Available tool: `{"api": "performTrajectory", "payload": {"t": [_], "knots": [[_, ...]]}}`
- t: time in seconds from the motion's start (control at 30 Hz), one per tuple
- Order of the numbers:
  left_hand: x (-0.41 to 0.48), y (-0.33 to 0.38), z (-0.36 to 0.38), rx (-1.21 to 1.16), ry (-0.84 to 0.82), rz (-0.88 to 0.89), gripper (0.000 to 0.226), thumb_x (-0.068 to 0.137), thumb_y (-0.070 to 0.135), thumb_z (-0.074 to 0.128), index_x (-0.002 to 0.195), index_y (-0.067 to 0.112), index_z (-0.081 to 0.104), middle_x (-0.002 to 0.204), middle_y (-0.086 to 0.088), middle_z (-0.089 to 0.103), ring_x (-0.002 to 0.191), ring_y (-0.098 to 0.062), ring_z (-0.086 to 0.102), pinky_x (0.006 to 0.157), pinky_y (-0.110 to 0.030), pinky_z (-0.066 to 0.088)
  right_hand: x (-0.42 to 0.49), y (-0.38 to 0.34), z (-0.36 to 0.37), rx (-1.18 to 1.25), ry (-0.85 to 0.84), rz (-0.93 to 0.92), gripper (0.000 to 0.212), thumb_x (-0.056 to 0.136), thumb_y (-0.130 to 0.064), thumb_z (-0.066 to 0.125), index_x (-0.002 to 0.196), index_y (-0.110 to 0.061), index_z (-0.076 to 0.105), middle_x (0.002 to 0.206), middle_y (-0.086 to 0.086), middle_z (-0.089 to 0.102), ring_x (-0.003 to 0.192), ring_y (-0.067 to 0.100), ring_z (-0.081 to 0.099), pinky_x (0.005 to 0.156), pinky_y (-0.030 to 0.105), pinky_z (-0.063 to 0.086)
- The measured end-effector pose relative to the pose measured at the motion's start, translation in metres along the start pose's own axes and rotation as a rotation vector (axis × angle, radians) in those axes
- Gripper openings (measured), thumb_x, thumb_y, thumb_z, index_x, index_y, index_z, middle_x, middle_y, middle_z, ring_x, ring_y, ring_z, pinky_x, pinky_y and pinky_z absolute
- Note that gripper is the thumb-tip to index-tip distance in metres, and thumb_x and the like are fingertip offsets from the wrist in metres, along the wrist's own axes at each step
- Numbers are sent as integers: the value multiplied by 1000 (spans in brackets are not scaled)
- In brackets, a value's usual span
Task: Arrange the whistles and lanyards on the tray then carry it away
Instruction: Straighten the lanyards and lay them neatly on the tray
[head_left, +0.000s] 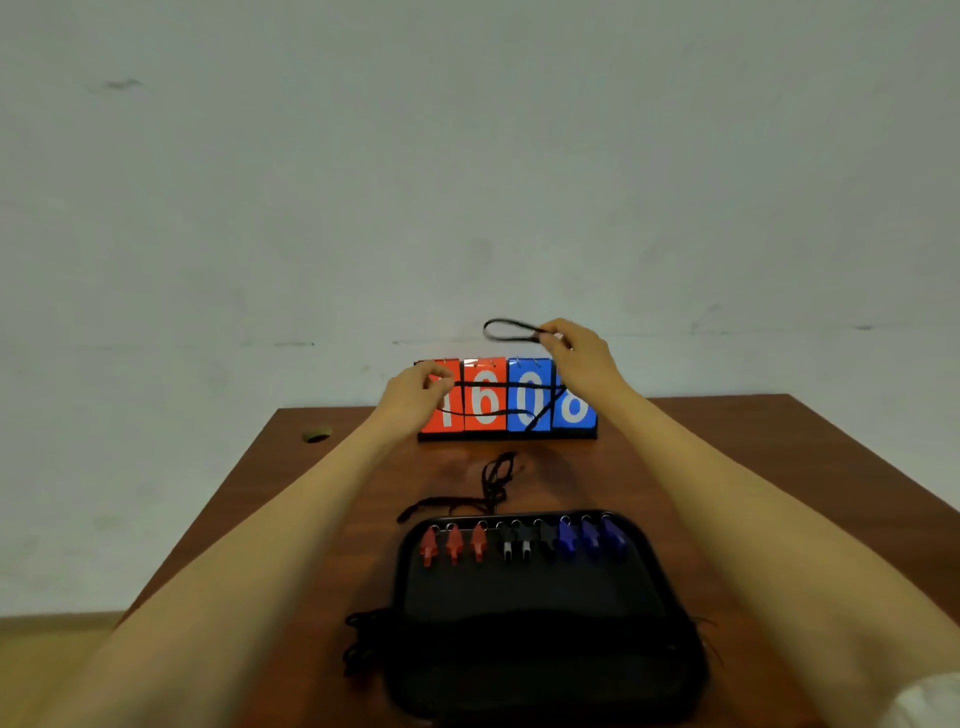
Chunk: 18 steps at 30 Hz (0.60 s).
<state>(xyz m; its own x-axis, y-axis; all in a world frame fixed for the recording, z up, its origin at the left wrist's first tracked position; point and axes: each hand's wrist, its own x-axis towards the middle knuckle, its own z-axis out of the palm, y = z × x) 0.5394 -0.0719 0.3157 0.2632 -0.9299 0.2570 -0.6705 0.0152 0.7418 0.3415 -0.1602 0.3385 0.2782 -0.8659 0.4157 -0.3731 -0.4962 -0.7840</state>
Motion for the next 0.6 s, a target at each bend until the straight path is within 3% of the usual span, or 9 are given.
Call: {"api": "performTrajectory", "payload": {"t": [0.07,0.17,0.23,0.3,0.4,0.47,0.53,0.6], "knots": [[-6,13,0,-93,-65,19,37,94,27,55,127,13,48,77,-2,55,72,-15,52,63,-20,41,-9,-9,0,-77,-133,-12,20,99,-20,46,106,-14,64,71,-2,53,57,15,43,51,20,39],[-11,28,4,-151,-137,55,56,86,29,67,134,20,40,79,-8,51,72,-17,51,68,-29,43,-22,-22,7,-154,-245,-58,22,98,-20,47,108,-12,65,73,-8,56,63,7,51,62,18,43],[-14,33,5,-45,-134,82,31,88,28,64,116,17,56,79,-9,53,72,-20,51,69,-31,43,-26,-26,13,-160,-273,-72,22,98,-19,48,108,-10,65,79,-4,61,70,9,55,72,22,46],[-16,34,3,-13,-84,83,13,92,25,58,91,12,62,73,-6,57,66,-19,52,65,-25,43,-28,-28,17,-135,-258,-68,22,98,-19,49,108,-8,64,82,0,62,69,8,57,71,22,47],[-14,31,-5,-285,21,38,15,95,16,53,92,5,64,70,-4,61,55,-8,59,69,-25,53,-29,-28,16,-47,-284,-32,22,94,-28,55,110,-14,61,78,-3,61,69,10,56,70,24,46],[-13,33,-12,-538,71,1,16,96,5,49,99,-1,62,73,-6,62,51,-2,63,64,-20,57,-33,-26,17,34,-440,36,28,86,-34,67,109,-20,59,79,-5,61,71,13,56,71,25,47],[-11,33,-17,-650,101,-23,16,96,1,46,102,-1,61,77,-7,64,54,-2,66,66,-18,58,-37,-21,22,-86,-564,34,34,81,-33,72,107,-21,55,81,-10,55,71,9,53,69,20,42],[-11,31,-18,-672,95,-33,17,96,1,46,104,-1,60,81,-7,64,62,-7,69,71,-20,58,-39,-15,30,-276,-535,-25,30,85,-26,68,107,-11,54,76,-10,46,65,6,44,60,18,34]]}}
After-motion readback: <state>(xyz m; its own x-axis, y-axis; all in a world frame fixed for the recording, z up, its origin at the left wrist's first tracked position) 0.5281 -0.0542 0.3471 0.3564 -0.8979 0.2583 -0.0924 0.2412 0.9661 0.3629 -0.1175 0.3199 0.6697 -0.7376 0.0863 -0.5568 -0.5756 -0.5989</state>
